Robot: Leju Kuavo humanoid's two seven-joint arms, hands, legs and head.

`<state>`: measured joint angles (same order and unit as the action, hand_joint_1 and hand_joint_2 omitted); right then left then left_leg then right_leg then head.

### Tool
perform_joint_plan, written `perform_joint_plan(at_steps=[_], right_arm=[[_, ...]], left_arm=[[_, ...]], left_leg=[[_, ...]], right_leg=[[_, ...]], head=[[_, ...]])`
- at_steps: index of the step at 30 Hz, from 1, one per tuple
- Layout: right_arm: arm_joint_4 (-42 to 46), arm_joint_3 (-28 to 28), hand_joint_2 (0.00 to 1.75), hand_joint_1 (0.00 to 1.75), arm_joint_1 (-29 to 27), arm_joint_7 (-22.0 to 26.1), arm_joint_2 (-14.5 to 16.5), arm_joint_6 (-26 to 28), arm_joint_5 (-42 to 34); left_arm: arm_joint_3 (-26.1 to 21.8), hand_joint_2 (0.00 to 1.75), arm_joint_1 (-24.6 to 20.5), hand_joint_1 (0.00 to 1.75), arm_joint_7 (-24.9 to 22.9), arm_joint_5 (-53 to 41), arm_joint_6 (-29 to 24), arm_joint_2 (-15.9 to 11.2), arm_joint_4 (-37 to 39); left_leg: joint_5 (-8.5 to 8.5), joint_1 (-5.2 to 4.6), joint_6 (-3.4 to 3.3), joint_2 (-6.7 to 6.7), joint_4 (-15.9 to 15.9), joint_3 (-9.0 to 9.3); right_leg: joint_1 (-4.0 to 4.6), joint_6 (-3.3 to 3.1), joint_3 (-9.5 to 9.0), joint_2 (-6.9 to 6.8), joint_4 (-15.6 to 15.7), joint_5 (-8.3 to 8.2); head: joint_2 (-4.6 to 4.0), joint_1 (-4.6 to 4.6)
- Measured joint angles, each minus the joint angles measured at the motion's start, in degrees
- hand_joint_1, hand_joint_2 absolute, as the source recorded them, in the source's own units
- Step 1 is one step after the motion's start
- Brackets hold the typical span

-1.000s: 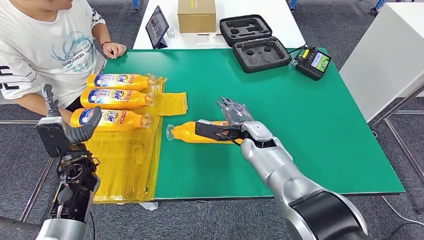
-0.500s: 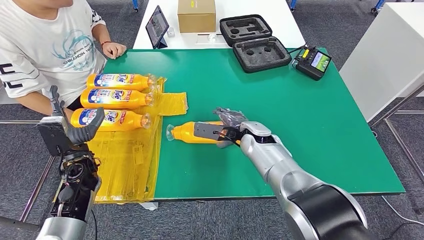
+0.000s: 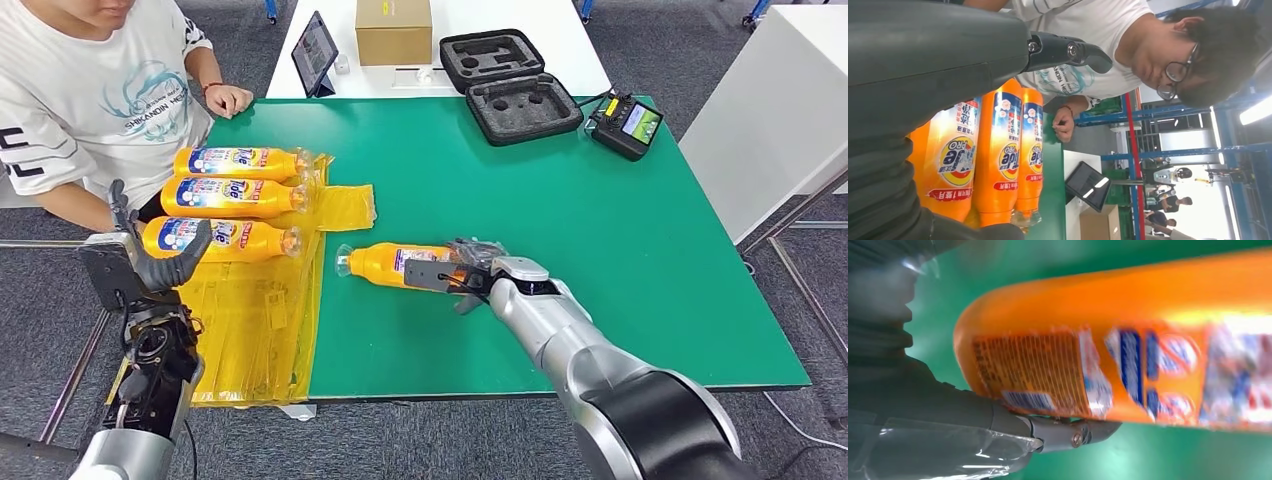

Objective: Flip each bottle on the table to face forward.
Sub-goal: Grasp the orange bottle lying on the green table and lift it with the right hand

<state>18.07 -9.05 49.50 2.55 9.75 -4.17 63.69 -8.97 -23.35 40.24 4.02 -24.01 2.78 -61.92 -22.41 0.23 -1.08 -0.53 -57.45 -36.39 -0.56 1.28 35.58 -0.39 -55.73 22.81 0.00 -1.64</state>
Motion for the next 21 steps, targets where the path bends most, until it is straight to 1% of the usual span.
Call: perform_joint_plan(at_steps=[6, 7, 10, 11, 13, 15, 16, 18, 21], right_arm=[[-0.7, 0.0, 1.75, 0.0, -0.7, -0.4, -1.0, 0.0, 0.0], [-0.8, 0.0, 1.75, 0.08, -0.8, -0.4, -1.1, 0.0, -0.1], [-0.9, 0.0, 1.75, 0.91, -0.8, 0.4, -1.3, 0.0, -0.9], [-0.9, 0.0, 1.75, 1.15, -0.8, 0.7, -1.3, 0.0, -1.1], [-1.0, 0.0, 1.75, 1.29, -0.8, 1.3, -1.4, 0.0, -1.1], [-1.0, 0.0, 1.75, 1.47, -0.8, 1.8, -1.4, 0.1, -1.1], [-1.0, 0.0, 1.75, 1.52, -0.8, 2.1, -1.4, 0.1, -1.1], [-1.0, 0.0, 1.75, 1.57, -0.8, 2.5, -1.3, 0.3, -1.1], [-1.0, 0.0, 1.75, 1.57, -0.9, 2.7, -1.2, 0.7, -1.1]], left_arm=[[0.0, 1.75, -0.3, 0.0, 0.0, 0.1, 0.1, 0.0, 1.2], [0.0, 1.75, -0.3, 0.0, 0.0, 0.2, 0.2, 0.0, 1.3], [0.0, 1.75, -0.4, 0.0, 0.0, 0.4, 0.4, 0.0, 1.6], [-0.1, 1.75, -0.4, 0.0, 0.0, 0.4, 0.4, 0.0, 1.6], [-0.1, 1.75, -0.4, 0.0, 0.0, 0.5, 0.6, 0.0, 1.7], [-0.1, 1.75, -0.4, 0.0, 0.0, 0.5, 0.6, 0.1, 1.7], [-0.2, 1.75, -0.4, 0.0, 0.0, 0.5, 0.5, 0.1, 1.7], [-0.2, 1.75, -0.5, 0.0, 0.0, 0.5, 0.4, 0.1, 1.8], [-0.2, 1.75, -0.6, 0.0, 0.0, 0.5, 0.2, 0.2, 2.0]], left_leg=[[0.0, 0.0, 0.0, 0.0, 0.0, 0.0], [0.0, 0.0, 0.0, -0.01, 0.0, 0.0], [0.0, 0.01, 0.0, -0.01, 0.0, 0.0], [0.0, 0.01, 0.0, -0.01, 0.0, 0.0], [0.0, 0.01, 0.0, -0.01, 0.0, 0.0], [0.0, 0.01, 0.0, -0.01, 0.0, 0.0], [0.0, 0.01, 0.0, -0.02, 0.0, 0.0], [0.0, 0.01, 0.0, -0.02, 0.0, 0.0], [0.0, 0.01, 0.0, -0.02, 0.0, 0.0]], right_leg=[[0.0, 0.0, 0.0, 0.0, 0.0, 0.0], [0.0, 0.0, 0.0, 0.0, 0.0, 0.0], [0.0, 0.0, 0.0, 0.0, 0.0, 0.0], [0.0, 0.0, 0.0, 0.0, 0.0, 0.0], [0.0, 0.0, 0.0, 0.0, 0.0, 0.0], [0.0, 0.0, 0.0, 0.01, 0.0, 0.0], [0.0, 0.0, 0.0, 0.01, 0.0, 0.0], [0.0, 0.0, 0.0, 0.01, 0.0, 0.0], [0.0, 0.0, 0.0, 0.01, 0.0, 0.0]], head=[[0.0, 0.0], [0.0, 0.0], [0.0, 0.01], [0.0, 0.01], [0.0, 0.0], [0.0, 0.0], [0.0, 0.01], [0.0, 0.01], [0.0, 0.0]])
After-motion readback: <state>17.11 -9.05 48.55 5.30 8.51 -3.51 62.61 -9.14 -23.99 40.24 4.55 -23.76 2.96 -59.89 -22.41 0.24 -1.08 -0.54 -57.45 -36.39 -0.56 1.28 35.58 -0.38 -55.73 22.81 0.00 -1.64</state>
